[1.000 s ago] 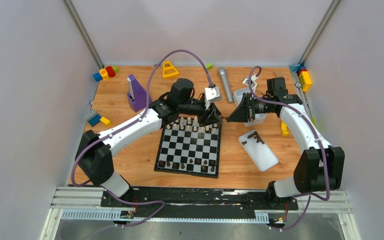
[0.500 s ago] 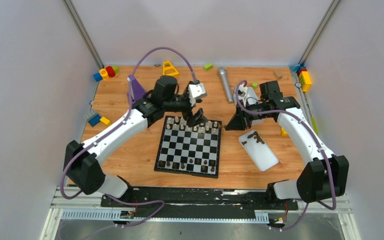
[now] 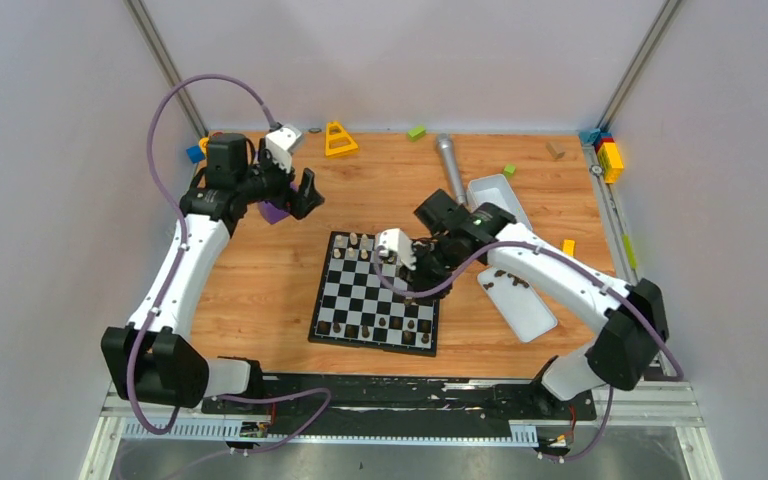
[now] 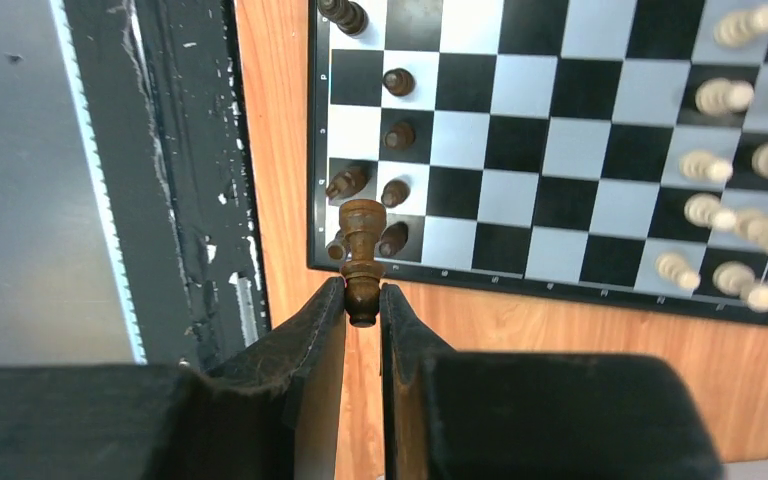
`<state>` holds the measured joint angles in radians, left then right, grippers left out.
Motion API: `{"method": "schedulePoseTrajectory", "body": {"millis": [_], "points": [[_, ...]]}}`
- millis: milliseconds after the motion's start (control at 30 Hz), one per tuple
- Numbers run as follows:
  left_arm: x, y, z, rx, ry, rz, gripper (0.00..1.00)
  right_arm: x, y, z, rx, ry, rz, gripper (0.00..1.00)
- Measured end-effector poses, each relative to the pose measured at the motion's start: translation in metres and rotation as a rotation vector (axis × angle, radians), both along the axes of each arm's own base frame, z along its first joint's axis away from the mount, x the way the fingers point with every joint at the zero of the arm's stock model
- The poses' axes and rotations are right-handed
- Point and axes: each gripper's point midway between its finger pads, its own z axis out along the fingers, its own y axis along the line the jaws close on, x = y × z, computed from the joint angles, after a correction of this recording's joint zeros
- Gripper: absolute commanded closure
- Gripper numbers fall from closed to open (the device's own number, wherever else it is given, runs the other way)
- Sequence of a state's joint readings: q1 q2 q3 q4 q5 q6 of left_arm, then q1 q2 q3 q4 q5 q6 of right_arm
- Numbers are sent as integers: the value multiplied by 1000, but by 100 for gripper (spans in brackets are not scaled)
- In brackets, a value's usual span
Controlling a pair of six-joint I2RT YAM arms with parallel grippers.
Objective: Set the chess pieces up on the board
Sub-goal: Place the chess piece on the chessboard.
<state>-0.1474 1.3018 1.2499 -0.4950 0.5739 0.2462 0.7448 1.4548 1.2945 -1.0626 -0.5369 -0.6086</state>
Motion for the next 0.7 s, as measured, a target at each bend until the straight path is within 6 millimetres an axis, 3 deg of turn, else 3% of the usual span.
{"method": "schedulePoseTrajectory", "body": {"millis": [200,300,467,700], "points": [[1,34,0,-14,40,107,0,-6,27,-29,-187,-84,138,100],[-3,38,7,-20,21,119,0,-17,40,-50,-304,-122,225,100],[-9,39,21,-30,-14,121,0,-24,43,-77,-465,-186,312,100],[-12,38,24,-35,-24,116,0,-27,43,-86,-545,-227,354,100]]}}
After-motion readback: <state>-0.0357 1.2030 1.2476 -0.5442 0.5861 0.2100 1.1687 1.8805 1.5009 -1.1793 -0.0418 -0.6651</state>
